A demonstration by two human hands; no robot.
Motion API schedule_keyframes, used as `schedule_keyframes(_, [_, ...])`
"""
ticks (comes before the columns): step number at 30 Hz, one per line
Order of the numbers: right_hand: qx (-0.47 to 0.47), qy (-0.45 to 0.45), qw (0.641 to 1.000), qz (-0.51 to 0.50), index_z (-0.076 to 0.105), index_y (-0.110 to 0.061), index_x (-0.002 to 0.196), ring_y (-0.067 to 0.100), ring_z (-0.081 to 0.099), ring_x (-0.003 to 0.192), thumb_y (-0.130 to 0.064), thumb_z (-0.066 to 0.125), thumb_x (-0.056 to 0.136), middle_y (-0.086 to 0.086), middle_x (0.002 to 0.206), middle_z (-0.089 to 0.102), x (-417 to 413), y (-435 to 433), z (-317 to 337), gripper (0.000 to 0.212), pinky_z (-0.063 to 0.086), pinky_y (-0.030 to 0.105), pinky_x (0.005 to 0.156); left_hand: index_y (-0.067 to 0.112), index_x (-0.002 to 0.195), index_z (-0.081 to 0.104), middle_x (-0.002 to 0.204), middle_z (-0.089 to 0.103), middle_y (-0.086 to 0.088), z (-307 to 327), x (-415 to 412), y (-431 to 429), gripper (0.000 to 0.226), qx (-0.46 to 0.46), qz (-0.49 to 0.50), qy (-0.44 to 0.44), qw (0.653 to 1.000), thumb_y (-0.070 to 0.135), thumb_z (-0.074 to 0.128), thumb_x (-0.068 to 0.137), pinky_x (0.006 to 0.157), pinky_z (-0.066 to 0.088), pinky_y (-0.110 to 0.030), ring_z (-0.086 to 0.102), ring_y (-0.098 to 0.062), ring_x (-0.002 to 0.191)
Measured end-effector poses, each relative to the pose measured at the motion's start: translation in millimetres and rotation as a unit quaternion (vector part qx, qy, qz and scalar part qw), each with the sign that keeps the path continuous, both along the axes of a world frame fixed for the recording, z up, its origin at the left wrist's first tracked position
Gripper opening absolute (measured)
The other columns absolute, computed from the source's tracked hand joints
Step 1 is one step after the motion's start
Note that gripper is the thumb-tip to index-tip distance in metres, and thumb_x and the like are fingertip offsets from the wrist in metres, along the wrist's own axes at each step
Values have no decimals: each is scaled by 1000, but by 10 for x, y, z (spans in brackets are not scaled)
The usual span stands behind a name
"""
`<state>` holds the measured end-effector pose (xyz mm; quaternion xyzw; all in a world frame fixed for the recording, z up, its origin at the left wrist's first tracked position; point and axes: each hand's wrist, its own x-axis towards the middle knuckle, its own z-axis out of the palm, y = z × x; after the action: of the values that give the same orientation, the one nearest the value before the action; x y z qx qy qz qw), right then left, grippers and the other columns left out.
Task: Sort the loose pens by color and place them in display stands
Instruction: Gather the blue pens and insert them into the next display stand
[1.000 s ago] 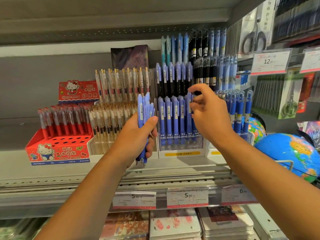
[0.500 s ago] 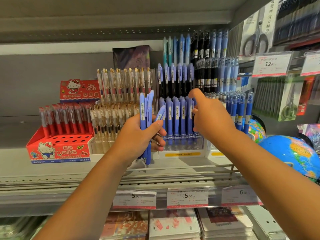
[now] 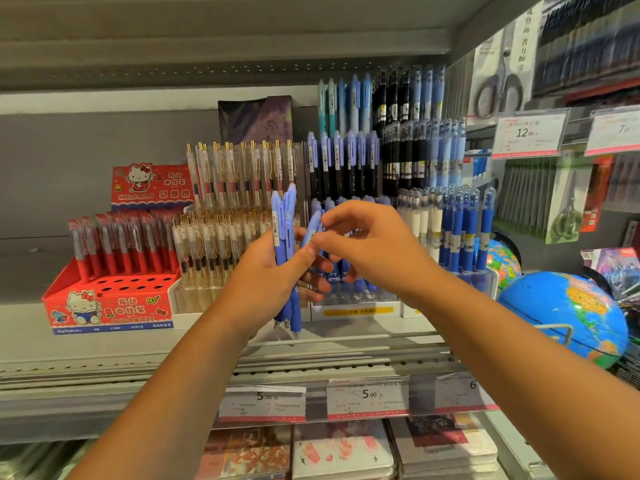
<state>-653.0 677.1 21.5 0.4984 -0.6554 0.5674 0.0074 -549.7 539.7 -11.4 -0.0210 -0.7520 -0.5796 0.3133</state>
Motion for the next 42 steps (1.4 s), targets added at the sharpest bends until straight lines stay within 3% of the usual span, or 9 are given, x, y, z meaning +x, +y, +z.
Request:
schedule_keyframes(5, [-30,-47,998,21,65,-12,88,12,64,62,-17,76,85,19,88,69,-44,-19,-74,12,52,21,53,15,113,62,92,73,-11,3,8,28,32,-11,-17,-21,1000,34,60,88,67,62,-43,71,-31,73])
schedule_keyframes(9, [-45,-78,995,46,64,-7,89,20,65,72,-15,72,87,23,94,69,-81,-2,-130,12,53,24,60,8,111,58,95,74,-9,3,1,36,34,-1,-31,-31,999,32,59,88,70,62,-43,71,-31,77])
schedule_keyframes(15, [-95,-107,987,73,57,-2,96,17,70,79,-6,63,93,20,88,71,-95,-23,-137,8,57,29,73,19,112,58,96,73,-8,-18,-22,15,32,37,-19,-13,999,37,57,86,69,61,-38,72,-29,83])
schedule_keyframes(17, [-141,-153,974,88,54,-5,93,20,72,79,-3,60,94,12,81,73,-112,-4,-108,6,59,32,74,18,120,54,96,73,-7,-25,-23,-7,39,61,-9,-2,998,38,55,86,69,60,-36,72,-29,85])
schedule_keyframes(20, [-179,-165,967,78,53,-6,99,26,72,79,-1,59,94,12,81,74,-155,74,-33,9,60,35,69,17,112,55,91,72,-3,-31,-30,-27,33,46,11,-1,999,39,54,88,69,60,-34,72,-25,85])
schedule_keyframes(25, [-202,-118,972,16,55,-11,111,32,70,87,-5,59,96,18,90,72,-235,191,147,17,59,33,63,18,104,55,83,70,-3,-16,-22,-25,27,54,16,9,998,38,56,86,62,60,-37,70,-23,73])
schedule_keyframes(31, [-172,34,978,-113,53,-29,114,18,69,85,-11,57,97,15,92,65,-359,309,288,25,61,31,61,16,104,54,75,69,-4,23,23,32,28,37,15,7,999,38,57,87,50,55,-35,61,-22,54])
schedule_keyframes(37, [-89,172,958,-210,56,-24,118,24,63,81,-11,57,97,5,88,62,-420,344,300,25,58,50,70,20,98,57,65,63,-1,24,33,36,9,17,39,7,999,27,52,99,43,42,-25,41,-14,44])
schedule_keyframes(42, [-23,191,957,-218,55,-19,118,30,61,79,-7,54,98,7,85,59,-405,303,241,23,57,52,69,20,93,59,60,55,2,32,35,45,22,43,29,-8,999,42,52,94,41,34,-25,32,-14,43])
